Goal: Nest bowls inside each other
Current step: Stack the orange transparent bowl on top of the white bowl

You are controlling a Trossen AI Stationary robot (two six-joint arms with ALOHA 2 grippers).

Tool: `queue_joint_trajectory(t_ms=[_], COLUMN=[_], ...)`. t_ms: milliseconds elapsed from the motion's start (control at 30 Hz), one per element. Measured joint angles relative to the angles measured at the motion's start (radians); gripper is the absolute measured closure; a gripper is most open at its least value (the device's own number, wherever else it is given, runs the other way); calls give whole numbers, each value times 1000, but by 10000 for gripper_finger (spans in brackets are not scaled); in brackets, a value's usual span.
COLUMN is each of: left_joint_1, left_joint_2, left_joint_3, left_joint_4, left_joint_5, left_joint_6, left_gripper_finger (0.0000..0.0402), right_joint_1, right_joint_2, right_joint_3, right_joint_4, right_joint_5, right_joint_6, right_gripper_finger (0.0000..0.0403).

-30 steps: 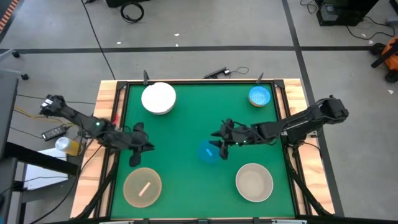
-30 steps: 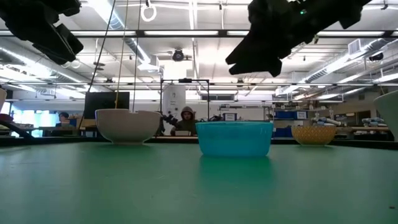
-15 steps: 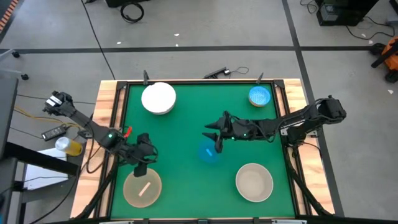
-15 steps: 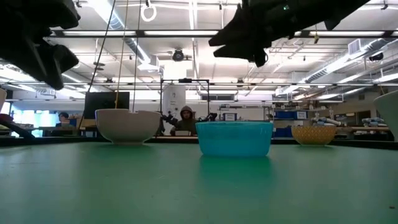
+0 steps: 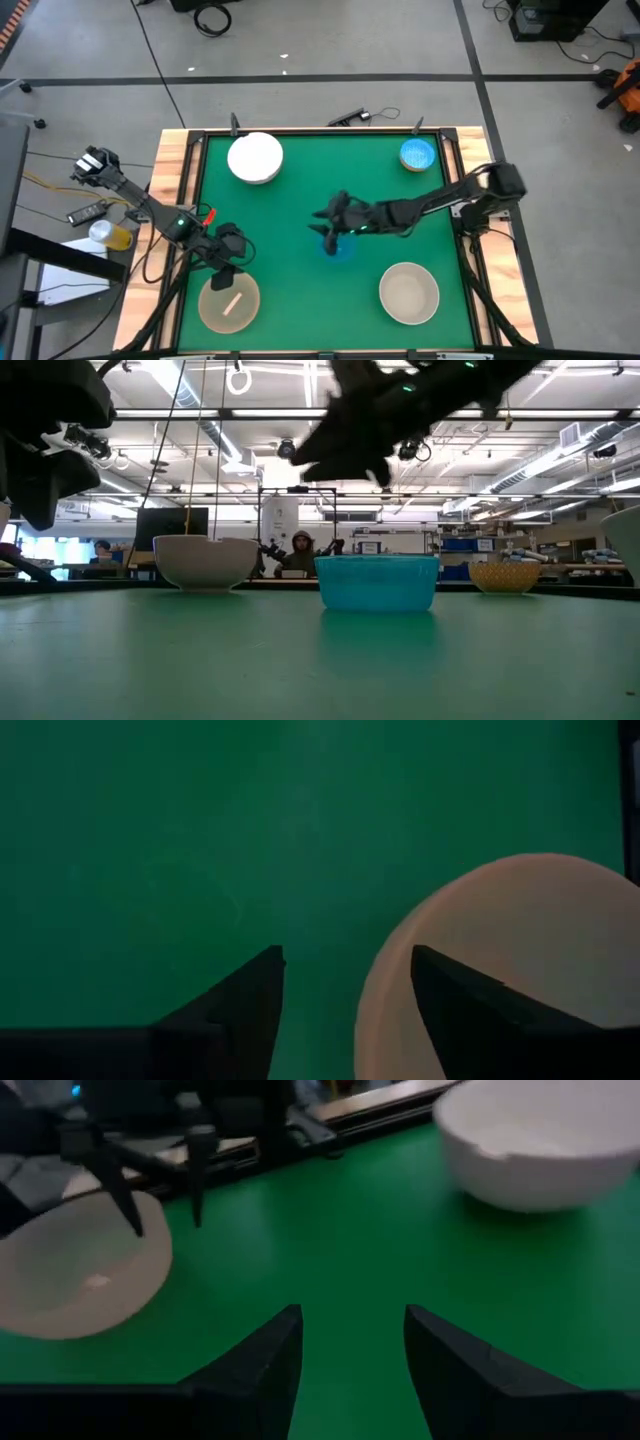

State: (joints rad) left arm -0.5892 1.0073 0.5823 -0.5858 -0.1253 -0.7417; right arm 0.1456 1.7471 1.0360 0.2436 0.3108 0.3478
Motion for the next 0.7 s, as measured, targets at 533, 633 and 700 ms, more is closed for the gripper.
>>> queue_joint_trajectory(t_ms=[533, 633, 700], left_joint_1=[0, 0, 0], left_joint_2=[1, 1, 1], left_joint_3=[0, 0, 0], left_joint_4=[-19, -20, -21], left_joint_5=[-16, -30, -34], left_joint_6=[-155, -165, -167], left_gripper_finger=[179, 179, 179], right_joint_1=[40, 50, 54], right_joint_2=[392, 458, 500], right_joint_3=[576, 660, 706], right_joint_4=[-192, -171, -172], right_joint_5=[-145, -123, -124], right_joint_6=[-62, -71, -90], right_gripper_finger=[211, 202, 194])
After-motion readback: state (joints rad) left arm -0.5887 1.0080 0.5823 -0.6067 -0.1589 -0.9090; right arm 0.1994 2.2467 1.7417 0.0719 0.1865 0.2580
